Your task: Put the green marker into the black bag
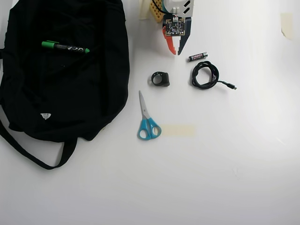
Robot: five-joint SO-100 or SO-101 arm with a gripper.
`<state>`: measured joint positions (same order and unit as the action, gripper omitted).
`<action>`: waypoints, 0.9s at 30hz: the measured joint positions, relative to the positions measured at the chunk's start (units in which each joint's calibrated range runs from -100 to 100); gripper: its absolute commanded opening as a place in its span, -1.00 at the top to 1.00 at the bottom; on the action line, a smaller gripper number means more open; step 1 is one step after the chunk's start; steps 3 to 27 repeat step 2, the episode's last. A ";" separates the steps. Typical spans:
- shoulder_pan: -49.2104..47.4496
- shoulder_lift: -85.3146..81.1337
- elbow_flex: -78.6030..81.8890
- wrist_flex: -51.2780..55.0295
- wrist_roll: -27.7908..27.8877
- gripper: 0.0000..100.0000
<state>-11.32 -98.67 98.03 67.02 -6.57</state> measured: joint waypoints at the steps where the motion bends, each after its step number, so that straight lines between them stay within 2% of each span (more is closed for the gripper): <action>1: 0.00 0.00 0.00 0.00 0.00 0.96; 27: 0.00 0.00 0.00 0.00 0.00 0.96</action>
